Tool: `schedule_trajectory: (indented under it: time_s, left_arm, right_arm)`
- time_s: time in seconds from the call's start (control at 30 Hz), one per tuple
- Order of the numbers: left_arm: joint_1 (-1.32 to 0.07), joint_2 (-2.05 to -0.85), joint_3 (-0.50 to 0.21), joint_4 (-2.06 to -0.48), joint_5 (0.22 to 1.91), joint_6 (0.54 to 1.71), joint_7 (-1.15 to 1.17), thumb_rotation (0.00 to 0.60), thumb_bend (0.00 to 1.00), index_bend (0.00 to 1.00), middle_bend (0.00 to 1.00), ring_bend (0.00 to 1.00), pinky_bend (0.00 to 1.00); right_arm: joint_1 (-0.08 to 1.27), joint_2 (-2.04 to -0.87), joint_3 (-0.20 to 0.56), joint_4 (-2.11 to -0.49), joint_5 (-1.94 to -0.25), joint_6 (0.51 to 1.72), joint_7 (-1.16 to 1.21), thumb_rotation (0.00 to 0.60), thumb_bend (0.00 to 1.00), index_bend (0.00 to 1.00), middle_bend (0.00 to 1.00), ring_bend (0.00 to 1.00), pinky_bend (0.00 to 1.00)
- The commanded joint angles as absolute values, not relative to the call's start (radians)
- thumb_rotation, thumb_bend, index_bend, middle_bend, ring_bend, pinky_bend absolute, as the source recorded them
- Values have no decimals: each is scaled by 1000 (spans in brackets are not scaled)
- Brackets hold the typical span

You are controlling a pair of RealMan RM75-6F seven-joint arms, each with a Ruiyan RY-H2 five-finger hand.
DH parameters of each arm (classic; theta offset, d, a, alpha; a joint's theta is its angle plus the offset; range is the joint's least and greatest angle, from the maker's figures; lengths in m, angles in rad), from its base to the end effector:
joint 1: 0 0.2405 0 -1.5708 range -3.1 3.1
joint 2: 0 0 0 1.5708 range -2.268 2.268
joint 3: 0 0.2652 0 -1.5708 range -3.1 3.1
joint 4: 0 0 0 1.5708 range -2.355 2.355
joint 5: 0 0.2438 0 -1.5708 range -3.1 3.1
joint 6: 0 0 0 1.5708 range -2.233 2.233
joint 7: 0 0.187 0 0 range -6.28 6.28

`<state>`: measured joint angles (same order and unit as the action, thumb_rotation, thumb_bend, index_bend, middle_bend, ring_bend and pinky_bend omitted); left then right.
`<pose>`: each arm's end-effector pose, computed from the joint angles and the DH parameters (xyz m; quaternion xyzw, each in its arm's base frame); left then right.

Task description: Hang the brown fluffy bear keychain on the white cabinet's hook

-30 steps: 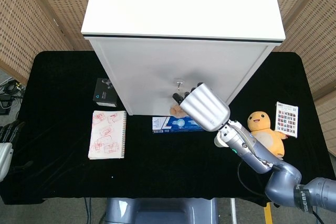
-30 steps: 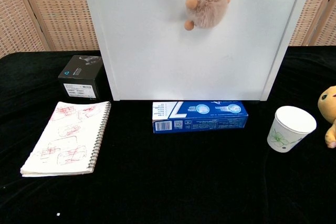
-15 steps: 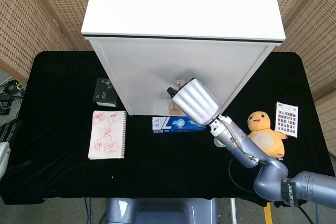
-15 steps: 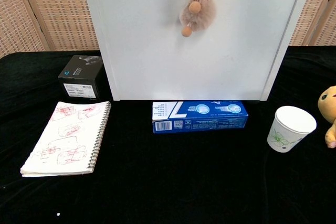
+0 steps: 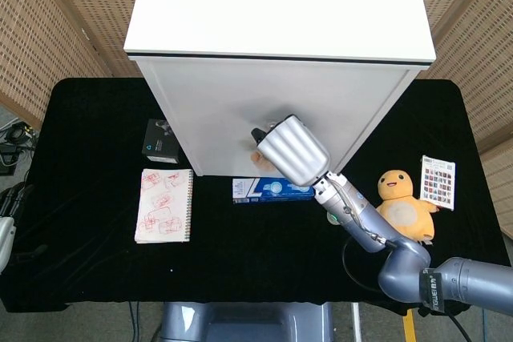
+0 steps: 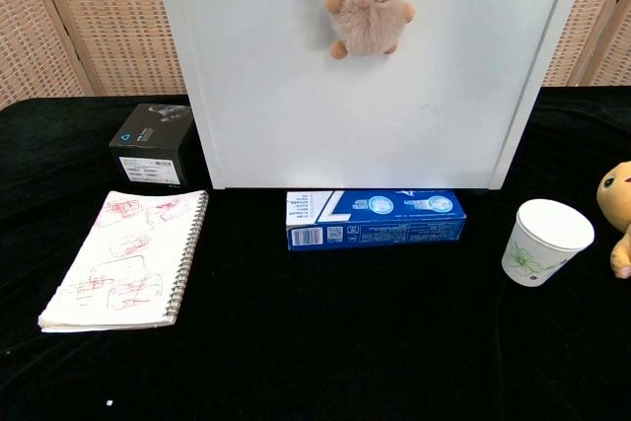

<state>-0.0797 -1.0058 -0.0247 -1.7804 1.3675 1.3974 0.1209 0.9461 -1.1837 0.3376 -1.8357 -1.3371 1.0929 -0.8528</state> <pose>-0.3365 0.2147 0.1405 -0.5912 -0.4321 -0.3111 0.6058 0.0383 -0.3935 0.0847 0.7531 0.0551 0.4370 0.4887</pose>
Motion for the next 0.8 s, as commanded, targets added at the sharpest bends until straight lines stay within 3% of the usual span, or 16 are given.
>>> schedule_trajectory:
  time_s: [0.03, 0.6, 0.8]
  left_arm:
    - [-80, -1005, -26, -1780, 1366, 1397, 120, 600, 0, 0, 0, 0, 0]
    - [-81, -1007, -25, -1780, 1364, 1394, 126, 600, 0, 0, 0, 0, 0]
    - [-81, -1006, -24, -1780, 1364, 1394, 123, 600, 0, 0, 0, 0, 0]
  right_arm:
    - [951, -1187, 332, -1832, -1336, 1094, -866, 600, 614, 707, 959, 973, 1000]
    - [978, -1227, 335, -1815, -1321, 1124, -913, 600, 540, 699, 962, 975, 1000]
    - [983, -1242, 337, -1803, -1312, 1139, -927, 600, 320, 672, 963, 977, 1000]
